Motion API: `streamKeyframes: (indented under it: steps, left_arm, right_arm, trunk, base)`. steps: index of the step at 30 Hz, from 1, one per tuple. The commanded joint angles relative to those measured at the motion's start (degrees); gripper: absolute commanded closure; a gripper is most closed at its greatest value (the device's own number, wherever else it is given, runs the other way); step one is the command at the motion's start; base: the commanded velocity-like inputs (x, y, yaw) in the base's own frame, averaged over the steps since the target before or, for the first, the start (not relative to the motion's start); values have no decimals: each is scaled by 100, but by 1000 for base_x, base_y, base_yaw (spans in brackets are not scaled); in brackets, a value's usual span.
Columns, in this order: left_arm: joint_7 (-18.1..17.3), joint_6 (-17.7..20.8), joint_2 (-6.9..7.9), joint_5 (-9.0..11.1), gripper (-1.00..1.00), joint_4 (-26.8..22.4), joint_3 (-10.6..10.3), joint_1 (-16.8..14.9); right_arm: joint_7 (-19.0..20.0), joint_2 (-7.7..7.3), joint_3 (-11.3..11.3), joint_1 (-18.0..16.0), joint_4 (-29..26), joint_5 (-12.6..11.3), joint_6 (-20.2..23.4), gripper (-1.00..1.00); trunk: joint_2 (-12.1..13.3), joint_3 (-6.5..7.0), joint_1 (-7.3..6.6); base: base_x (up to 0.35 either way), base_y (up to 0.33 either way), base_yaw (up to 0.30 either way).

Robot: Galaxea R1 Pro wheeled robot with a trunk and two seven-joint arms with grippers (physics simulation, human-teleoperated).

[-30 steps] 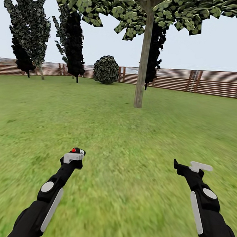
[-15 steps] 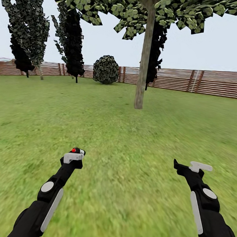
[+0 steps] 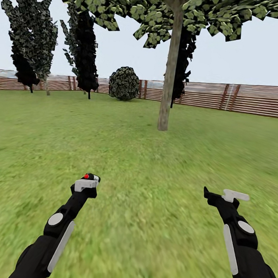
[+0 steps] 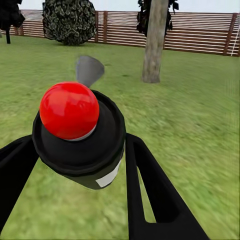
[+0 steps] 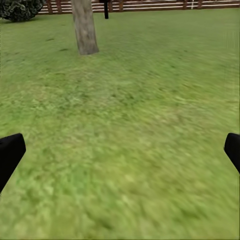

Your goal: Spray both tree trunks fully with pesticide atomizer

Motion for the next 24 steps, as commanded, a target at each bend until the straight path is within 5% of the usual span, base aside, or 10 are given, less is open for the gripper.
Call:
streamKeyframes:
  steps: [1, 24]
  left_arm:
    - [-21, 36, -1, 40, 100, -6, 4, -2]
    - [-21, 36, -1, 40, 100, -5, 3, -2]
  right_arm:
    - [15, 0, -5, -3, -8, -4, 32, -100]
    - [15, 0, -5, -3, 1, 14, 32, -100]
  trunk:
    - [-2, -6, 2]
    - [-2, -6, 2]
  base:
    - [329, 0, 0]
    - [329, 0, 0]
